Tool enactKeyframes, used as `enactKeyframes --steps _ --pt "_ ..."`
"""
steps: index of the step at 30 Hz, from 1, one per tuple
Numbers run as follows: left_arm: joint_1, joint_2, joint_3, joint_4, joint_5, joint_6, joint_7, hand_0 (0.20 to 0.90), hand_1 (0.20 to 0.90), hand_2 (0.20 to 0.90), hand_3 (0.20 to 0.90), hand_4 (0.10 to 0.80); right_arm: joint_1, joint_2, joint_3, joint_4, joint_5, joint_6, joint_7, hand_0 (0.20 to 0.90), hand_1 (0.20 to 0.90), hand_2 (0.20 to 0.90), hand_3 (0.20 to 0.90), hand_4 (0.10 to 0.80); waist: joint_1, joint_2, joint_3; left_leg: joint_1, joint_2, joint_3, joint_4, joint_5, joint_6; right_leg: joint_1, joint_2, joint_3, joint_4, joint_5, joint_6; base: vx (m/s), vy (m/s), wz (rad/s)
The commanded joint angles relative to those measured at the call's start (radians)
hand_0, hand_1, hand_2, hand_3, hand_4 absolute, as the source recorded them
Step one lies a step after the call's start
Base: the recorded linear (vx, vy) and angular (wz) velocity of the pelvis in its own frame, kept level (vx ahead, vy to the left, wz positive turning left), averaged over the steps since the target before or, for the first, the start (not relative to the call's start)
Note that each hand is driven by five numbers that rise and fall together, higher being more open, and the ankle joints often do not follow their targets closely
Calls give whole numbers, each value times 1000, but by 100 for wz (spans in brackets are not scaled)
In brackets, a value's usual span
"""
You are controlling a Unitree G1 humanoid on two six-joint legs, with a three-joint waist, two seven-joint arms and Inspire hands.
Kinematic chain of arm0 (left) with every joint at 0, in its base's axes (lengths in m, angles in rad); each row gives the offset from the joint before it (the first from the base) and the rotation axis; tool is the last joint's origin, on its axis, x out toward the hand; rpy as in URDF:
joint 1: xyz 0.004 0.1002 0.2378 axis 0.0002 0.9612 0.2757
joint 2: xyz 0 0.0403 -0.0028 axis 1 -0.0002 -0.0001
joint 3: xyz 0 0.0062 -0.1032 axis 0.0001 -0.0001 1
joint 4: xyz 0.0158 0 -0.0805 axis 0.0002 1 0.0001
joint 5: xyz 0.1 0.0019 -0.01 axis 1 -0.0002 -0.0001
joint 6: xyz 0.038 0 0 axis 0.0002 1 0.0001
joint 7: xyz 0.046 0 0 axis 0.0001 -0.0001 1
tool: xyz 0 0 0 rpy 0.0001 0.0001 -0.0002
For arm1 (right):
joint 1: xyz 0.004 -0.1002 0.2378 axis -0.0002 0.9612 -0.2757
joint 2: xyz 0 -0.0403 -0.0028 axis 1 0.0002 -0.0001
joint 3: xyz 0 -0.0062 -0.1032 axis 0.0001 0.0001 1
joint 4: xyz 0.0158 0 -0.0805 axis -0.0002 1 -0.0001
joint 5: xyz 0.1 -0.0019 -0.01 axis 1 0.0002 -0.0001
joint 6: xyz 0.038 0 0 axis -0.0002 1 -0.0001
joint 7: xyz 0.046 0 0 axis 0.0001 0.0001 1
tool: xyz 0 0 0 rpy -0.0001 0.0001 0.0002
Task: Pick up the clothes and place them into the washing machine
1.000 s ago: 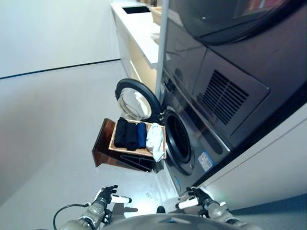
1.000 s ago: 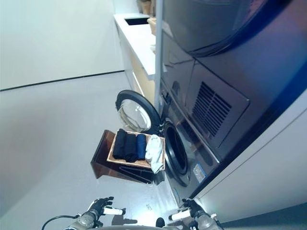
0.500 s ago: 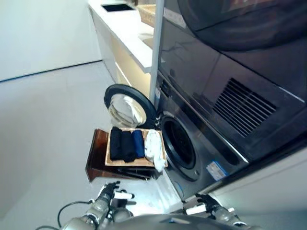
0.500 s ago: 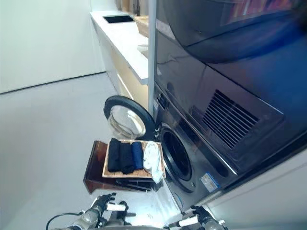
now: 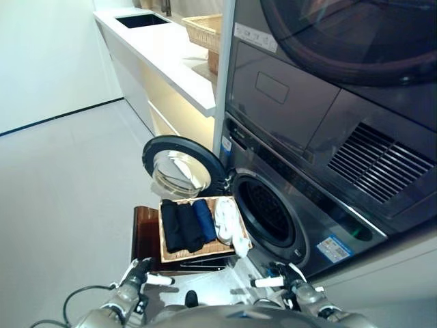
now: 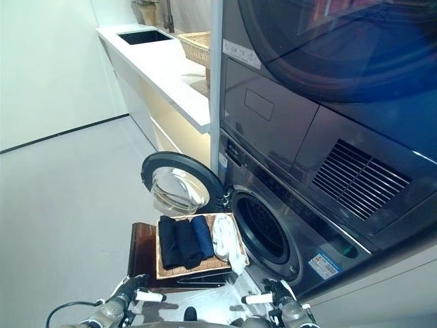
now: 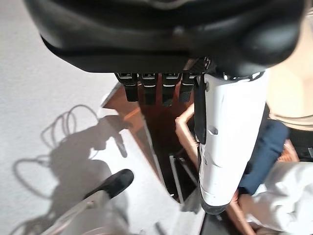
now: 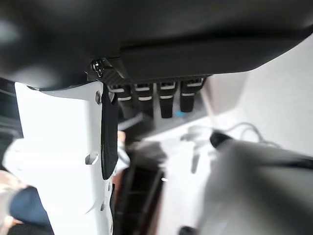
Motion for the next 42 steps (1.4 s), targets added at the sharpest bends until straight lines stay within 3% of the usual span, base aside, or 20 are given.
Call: enactKeyframes --steps 1,2,10,16,19,26,30,34,42 --pt "-63 13 30 -8 -3 -44 17 900 900 900 900 800 -77 -43 -8 -25 55 -24 -37 900 900 900 900 800 6 -6 -4 17 37 -28 33 -111 -112 84 30 11 -107 113 -37 232 13 40" --pt "-44 -1 50 -4 -17 -45 19 900 900 900 900 800 -84 -44 -24 -19 82 -26 -39 900 900 900 900 800 23 -13 -34 23 23 -22 2 -116 -117 116 3 -54 -157 139 -17 162 11 25" --pt "-38 -12 50 -27 -29 -60 31 900 900 900 900 800 -153 -41 -16 -25 127 -28 -55 900 900 900 900 800 55 1 -41 -44 27 -60 2 -106 -140 139 -4 -97 -229 128 -14 80 -12 27" --pt "-75 -9 33 -61 -84 -78 64 900 900 900 900 800 -270 -57 4 -50 172 -36 -85 900 900 900 900 800 74 23 30 -162 22 -77 20 -77 -139 40 -8 -98 -206 132 -22 -165 -3 7" --pt "-106 -3 4 -105 -129 -95 91 900 900 900 900 800 -383 -76 28 -53 204 -42 -128 900 900 900 900 800 87 34 109 -315 14 -90 145 -85 -132 -85 -26 -85 -136 139 -36 -268 1 4" --pt "-110 33 10 -197 -174 -127 118 900 900 900 900 800 -524 -121 39 6 211 -39 -190 900 900 900 900 800 121 50 146 -455 3 -95 219 -93 -128 -205 -33 -77 -62 130 -44 -71 31 3" --pt "-82 70 40 -347 -226 -173 151 900 900 900 900 800 -650 -166 35 69 218 -35 -253 900 900 900 900 800 156 64 172 -525 5 -97 234 -87 -135 -266 -38 -88 -41 124 -46 -28 22 8" --pt "-51 92 20 -459 -224 -193 159 900 900 900 900 800 -742 -190 58 145 198 -24 -284 900 900 900 900 800 183 76 185 -560 2 -98 232 -82 -135 -293 -43 -82 -41 124 -46 20 39 7" --pt "-90 88 -38 -508 -196 -190 204 900 900 900 900 800 -816 -208 83 192 154 -11 -346 900 900 900 900 800 208 95 209 -613 -7 -107 240 -105 -140 -323 -46 -85 -39 103 -39 55 20 3"
